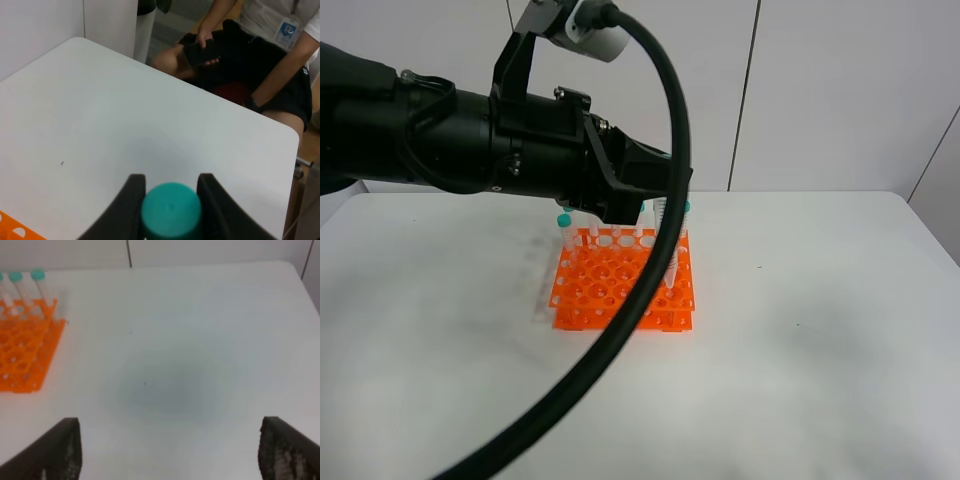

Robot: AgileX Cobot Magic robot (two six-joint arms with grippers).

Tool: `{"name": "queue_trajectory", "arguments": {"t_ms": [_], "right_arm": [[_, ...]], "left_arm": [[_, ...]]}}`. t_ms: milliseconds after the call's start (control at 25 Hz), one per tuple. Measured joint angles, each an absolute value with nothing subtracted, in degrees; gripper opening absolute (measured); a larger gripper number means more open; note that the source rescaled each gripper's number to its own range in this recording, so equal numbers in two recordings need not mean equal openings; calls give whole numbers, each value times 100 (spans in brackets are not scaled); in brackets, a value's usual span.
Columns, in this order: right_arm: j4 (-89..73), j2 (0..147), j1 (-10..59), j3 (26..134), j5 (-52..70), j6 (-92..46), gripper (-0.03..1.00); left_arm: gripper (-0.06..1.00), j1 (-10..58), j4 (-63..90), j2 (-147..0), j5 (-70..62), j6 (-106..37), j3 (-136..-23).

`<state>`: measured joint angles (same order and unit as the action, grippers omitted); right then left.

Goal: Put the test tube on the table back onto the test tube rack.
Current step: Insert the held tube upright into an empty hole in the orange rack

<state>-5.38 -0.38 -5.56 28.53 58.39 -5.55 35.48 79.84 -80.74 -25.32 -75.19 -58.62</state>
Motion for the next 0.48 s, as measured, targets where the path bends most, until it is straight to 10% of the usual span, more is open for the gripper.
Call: {"name": "queue_trajectory", "arguments": {"t_ms": [480], "right_arm": [[-549,-38,-556,2837,5863,-397,93]], "left_arm": [[0,3548,7984,-8074,-2528,-7564,-5862]]}}
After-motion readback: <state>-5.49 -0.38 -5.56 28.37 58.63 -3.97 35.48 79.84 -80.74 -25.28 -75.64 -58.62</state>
